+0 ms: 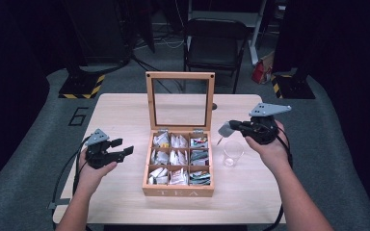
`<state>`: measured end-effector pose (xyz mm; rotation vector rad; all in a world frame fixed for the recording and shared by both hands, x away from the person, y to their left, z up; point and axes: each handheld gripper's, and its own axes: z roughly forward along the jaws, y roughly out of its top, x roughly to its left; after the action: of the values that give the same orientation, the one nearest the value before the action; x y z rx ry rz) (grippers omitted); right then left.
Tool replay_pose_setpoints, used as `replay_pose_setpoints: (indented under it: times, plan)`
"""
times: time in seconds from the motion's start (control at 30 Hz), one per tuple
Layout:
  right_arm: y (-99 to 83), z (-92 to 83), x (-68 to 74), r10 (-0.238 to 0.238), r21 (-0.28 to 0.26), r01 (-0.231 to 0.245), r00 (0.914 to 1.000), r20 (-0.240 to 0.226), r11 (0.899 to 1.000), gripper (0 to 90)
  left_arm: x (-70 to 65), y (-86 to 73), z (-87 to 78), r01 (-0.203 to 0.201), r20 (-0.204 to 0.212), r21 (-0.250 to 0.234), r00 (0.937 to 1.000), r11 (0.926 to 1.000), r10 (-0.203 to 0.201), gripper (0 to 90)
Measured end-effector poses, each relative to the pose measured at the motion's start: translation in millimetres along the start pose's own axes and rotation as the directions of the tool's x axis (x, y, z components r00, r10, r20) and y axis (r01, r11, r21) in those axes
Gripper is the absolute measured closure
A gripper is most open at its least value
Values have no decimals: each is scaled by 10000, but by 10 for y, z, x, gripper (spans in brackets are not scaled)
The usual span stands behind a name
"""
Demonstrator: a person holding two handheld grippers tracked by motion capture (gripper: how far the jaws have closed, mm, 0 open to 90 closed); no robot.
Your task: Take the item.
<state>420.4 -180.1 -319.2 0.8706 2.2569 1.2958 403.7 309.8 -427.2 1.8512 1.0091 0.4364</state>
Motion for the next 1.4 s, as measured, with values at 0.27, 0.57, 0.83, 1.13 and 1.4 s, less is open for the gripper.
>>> replay_pose_setpoints:
  times: [0.27,0.57,0.83,1.13,1.4]
  plan:
    - [-140,-8,-90,130,156,-135,9995,304,9998,900,-7,-4,15,-21,-6,41,10000,10000,21,370]
    - [-268,-33,-172,412,295,-432,9971,642,9986,900,-3,-13,16,10,-10,73,10000,10000,-10,370]
    - [-399,1,-201,657,485,-695,9950,752,9964,900,-2,-12,20,-50,-19,115,10000,9999,50,370]
    - [-531,58,-215,639,755,-707,9940,887,9946,900,0,-16,18,1,-67,83,10000,10000,0,370]
    - [-632,143,-190,523,1072,-626,9939,971,9923,900,-1,-14,15,-53,-66,118,10000,9999,54,370]
